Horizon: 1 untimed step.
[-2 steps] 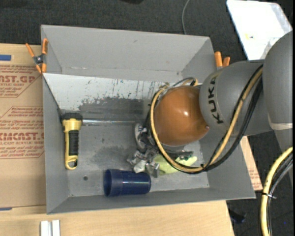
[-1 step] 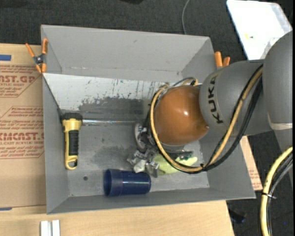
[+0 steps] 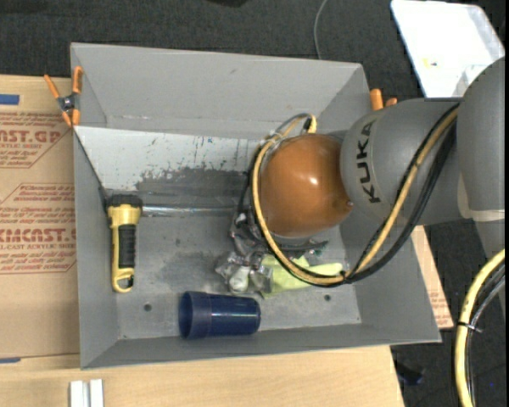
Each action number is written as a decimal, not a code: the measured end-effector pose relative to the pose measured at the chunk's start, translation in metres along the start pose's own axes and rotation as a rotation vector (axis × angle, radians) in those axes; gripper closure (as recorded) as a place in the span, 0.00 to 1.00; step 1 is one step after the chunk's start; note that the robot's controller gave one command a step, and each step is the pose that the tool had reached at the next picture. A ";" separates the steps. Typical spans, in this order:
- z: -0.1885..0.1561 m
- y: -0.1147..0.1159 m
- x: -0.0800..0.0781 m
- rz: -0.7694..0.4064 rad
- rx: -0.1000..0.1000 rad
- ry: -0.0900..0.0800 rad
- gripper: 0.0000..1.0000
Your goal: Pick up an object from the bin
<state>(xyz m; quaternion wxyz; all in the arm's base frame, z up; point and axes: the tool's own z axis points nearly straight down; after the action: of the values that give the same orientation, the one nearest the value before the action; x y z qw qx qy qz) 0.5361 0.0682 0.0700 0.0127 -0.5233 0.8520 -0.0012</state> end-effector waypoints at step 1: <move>0.000 -0.005 -0.001 -0.140 0.003 -0.006 1.00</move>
Offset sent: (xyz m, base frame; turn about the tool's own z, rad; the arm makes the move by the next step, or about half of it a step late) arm 0.0175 -0.0076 0.1023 -0.1667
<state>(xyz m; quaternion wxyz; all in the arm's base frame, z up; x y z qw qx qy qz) 0.5410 0.0669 0.0705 0.0160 -0.5817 0.8132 -0.0016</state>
